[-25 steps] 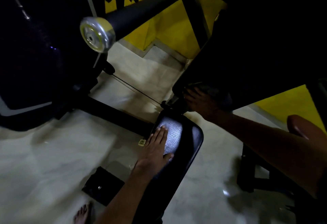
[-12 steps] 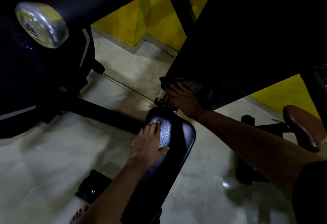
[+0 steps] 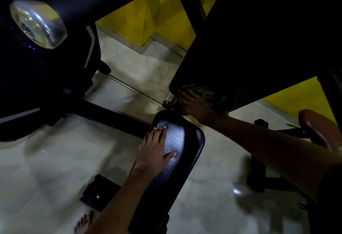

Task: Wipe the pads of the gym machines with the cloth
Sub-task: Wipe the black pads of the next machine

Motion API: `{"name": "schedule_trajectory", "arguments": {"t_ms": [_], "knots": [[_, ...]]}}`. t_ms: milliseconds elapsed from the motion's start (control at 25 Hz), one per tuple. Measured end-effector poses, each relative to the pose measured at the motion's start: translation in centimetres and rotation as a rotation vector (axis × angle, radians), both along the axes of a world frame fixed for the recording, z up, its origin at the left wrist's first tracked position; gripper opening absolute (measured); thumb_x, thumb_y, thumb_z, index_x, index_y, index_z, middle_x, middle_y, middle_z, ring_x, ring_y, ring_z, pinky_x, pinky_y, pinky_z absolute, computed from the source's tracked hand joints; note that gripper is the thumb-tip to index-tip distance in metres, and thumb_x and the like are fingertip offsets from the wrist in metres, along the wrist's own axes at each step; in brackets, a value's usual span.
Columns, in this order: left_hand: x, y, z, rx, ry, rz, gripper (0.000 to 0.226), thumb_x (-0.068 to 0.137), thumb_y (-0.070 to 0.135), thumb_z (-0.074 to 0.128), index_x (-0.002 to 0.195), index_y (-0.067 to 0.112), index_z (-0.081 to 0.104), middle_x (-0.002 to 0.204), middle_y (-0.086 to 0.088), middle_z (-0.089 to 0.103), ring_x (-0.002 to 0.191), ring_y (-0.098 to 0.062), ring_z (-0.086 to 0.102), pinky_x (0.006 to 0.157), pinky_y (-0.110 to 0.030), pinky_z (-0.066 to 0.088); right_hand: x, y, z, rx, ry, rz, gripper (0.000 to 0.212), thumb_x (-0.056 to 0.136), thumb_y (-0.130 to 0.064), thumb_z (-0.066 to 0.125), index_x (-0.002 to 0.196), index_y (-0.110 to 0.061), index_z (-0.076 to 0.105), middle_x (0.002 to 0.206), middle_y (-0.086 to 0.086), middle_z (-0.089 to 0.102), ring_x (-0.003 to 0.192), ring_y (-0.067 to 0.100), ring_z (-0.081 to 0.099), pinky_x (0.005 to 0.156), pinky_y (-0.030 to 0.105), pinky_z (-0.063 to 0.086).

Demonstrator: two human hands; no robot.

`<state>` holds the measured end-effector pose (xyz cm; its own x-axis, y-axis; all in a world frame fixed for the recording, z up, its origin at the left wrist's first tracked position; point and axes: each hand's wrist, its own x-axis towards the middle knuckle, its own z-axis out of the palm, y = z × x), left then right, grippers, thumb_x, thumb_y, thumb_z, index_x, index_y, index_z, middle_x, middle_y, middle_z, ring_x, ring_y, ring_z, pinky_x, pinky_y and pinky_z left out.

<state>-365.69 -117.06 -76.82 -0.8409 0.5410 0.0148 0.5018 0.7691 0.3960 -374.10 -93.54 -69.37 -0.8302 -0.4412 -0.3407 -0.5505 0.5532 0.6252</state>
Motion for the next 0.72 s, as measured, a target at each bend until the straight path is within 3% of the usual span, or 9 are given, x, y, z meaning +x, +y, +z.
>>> {"name": "schedule_trajectory", "arguments": {"t_ms": [160, 240, 320, 400, 520, 640, 720], "knots": [[-0.8, 0.5, -0.2, -0.028, 0.048, -0.033, 0.1, 0.07, 0.075, 0.052, 0.143, 0.007, 0.045, 0.125, -0.011, 0.058, 0.11, -0.029, 0.054, 0.088, -0.039, 0.049, -0.5, -0.5, -1.9, -0.064, -0.01, 0.021, 0.05, 0.082, -0.019, 0.036, 0.11, -0.009, 0.076, 0.119, 0.004, 0.072, 0.119, 0.024, 0.064, 0.105, 0.041, 0.042], [-1.1, 0.6, 0.0, -0.037, 0.057, -0.044, 0.105, 0.067, 0.078, 0.059, 0.143, 0.006, 0.046, 0.12, -0.011, 0.058, 0.105, -0.029, 0.054, 0.085, -0.04, 0.048, 1.0, 1.5, -1.7, -0.06, -0.106, -0.001, 0.039, 0.08, -0.032, 0.057, 0.106, -0.013, 0.078, 0.116, 0.003, 0.073, 0.116, 0.024, 0.066, 0.104, 0.041, 0.044], [-1.0, 0.5, 0.3, -0.052, 0.053, -0.032, 0.107, 0.067, 0.078, 0.061, 0.144, 0.006, 0.045, 0.12, -0.012, 0.057, 0.106, -0.029, 0.053, 0.087, -0.041, 0.048, 3.9, 4.2, -1.2, -0.08, -0.128, -0.017, 0.047, 0.065, -0.04, 0.08, 0.103, -0.012, 0.079, 0.121, 0.007, 0.071, 0.121, 0.027, 0.062, 0.109, 0.044, 0.034], [-1.0, 0.6, 0.9, -0.061, 0.025, -0.019, 0.107, 0.067, 0.076, 0.063, 0.145, 0.005, 0.043, 0.122, -0.012, 0.056, 0.11, -0.029, 0.052, 0.09, -0.042, 0.047, 5.7, 6.5, -0.4, -0.181, -0.008, 0.05, 0.043, 0.065, -0.03, 0.076, 0.103, -0.009, 0.077, 0.13, 0.017, 0.064, 0.129, 0.036, 0.046, 0.113, 0.045, 0.021], [-0.8, 0.9, 1.4, -0.082, -0.036, -0.015, 0.107, 0.07, 0.073, 0.064, 0.148, 0.005, 0.037, 0.128, -0.012, 0.052, 0.116, -0.029, 0.048, 0.096, -0.042, 0.043, 6.6, 7.9, 0.6, -0.255, -0.028, 0.059, 0.028, 0.07, -0.03, 0.076, 0.095, -0.017, 0.075, 0.141, 0.016, 0.051, 0.133, 0.036, 0.033, 0.112, 0.046, 0.021], [-0.7, 1.0, 1.2, -0.072, -0.062, -0.015, 0.106, 0.073, 0.071, 0.063, 0.151, 0.006, 0.032, 0.135, -0.012, 0.05, 0.123, -0.031, 0.045, 0.099, -0.043, 0.042, 6.9, 7.0, 0.4, -0.194, 0.004, -0.01, 0.022, 0.069, -0.03, 0.079, 0.089, -0.021, 0.075, 0.136, 0.009, 0.058, 0.131, 0.033, 0.039, 0.102, 0.048, 0.028], [-0.7, 0.8, 0.8, -0.053, -0.085, -0.018, 0.103, 0.077, 0.071, 0.058, 0.153, 0.007, 0.029, 0.141, -0.013, 0.047, 0.131, -0.031, 0.042, 0.102, -0.044, 0.04, 7.4, 5.6, 0.5, -0.272, 0.058, -0.076, 0.018, 0.077, -0.029, 0.07, 0.094, -0.025, 0.073, 0.133, 0.001, 0.061, 0.13, 0.032, 0.046, 0.093, 0.048, 0.031]]}}
